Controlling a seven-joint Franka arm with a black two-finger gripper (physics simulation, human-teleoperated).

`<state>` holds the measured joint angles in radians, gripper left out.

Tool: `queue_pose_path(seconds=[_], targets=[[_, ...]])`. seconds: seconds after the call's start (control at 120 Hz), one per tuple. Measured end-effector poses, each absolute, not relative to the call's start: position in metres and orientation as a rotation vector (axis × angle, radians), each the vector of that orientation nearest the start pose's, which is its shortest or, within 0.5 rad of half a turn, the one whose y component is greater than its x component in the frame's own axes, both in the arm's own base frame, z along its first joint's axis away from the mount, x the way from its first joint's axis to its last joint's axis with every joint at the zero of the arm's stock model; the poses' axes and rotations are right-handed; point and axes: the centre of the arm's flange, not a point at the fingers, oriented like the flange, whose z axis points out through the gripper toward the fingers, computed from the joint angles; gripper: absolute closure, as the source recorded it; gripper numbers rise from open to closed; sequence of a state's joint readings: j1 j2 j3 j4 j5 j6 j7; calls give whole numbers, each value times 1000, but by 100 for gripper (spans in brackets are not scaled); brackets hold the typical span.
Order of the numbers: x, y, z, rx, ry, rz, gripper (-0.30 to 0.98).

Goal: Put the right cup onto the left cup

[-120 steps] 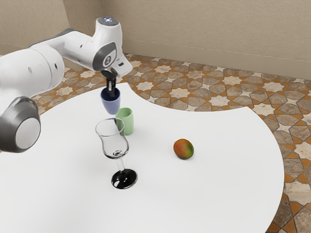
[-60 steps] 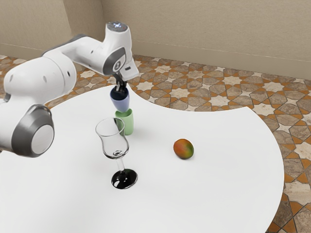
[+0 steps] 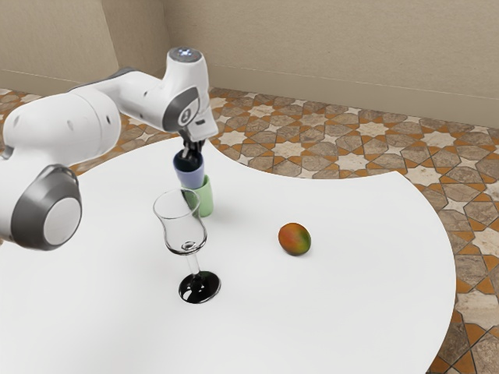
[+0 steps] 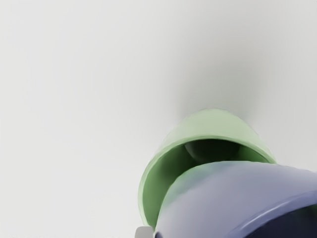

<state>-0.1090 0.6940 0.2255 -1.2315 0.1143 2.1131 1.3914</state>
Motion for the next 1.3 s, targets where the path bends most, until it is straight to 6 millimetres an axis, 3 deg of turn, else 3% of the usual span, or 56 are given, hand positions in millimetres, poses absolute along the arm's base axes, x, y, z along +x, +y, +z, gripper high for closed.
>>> queue_pose_path(seconds=[0.358,0.625,0.683,0.825,0.983,1.183,1.3], targets=[[763,49,392,-2146,1824,13,79],[768,38,385,-2116,1854,8,78],[766,41,387,-2131,1851,2,66],[755,56,421,-2165,1821,-28,36],[739,18,464,-2150,1861,-60,17],[671,14,531,-2316,1815,-44,7],[625,-1,566,-2381,1800,-29,4]])
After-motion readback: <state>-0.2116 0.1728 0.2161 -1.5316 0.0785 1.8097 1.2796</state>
